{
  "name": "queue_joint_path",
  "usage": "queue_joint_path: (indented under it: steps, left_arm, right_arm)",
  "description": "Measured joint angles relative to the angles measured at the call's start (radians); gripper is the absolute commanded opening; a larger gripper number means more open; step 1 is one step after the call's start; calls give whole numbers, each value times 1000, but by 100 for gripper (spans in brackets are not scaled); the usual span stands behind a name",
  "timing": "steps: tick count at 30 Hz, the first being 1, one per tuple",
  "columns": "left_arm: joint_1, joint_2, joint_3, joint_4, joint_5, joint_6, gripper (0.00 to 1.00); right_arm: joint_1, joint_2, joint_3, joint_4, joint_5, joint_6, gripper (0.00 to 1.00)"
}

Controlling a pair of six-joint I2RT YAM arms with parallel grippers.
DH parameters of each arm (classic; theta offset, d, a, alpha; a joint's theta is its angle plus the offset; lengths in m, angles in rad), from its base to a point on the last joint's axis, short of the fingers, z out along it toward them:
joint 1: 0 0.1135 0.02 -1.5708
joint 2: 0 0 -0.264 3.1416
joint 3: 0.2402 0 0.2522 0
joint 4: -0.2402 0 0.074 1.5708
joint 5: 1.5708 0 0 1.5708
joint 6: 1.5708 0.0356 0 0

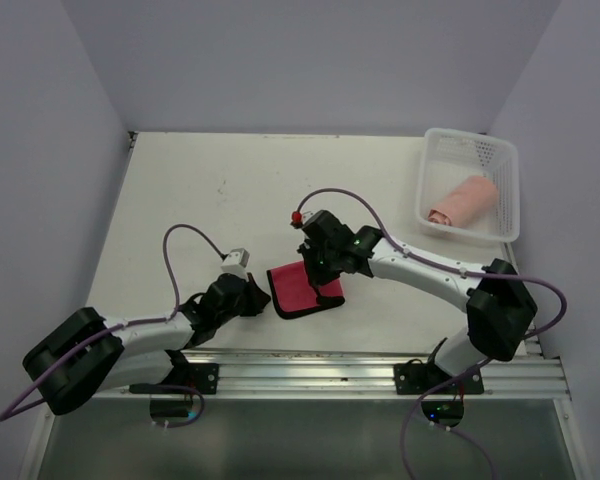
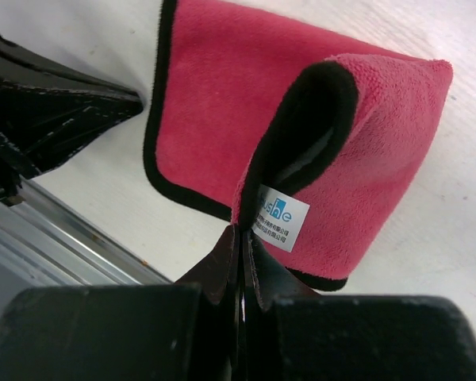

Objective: Roll the towels
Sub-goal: Fold the towel

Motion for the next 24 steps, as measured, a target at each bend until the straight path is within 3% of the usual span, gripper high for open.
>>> queue_joint_path:
  steps: [24]
  left_arm:
    - [0,-43,-22,0,-1,-22,0]
  right_arm:
    - [95,197,77,94,-84,60,0]
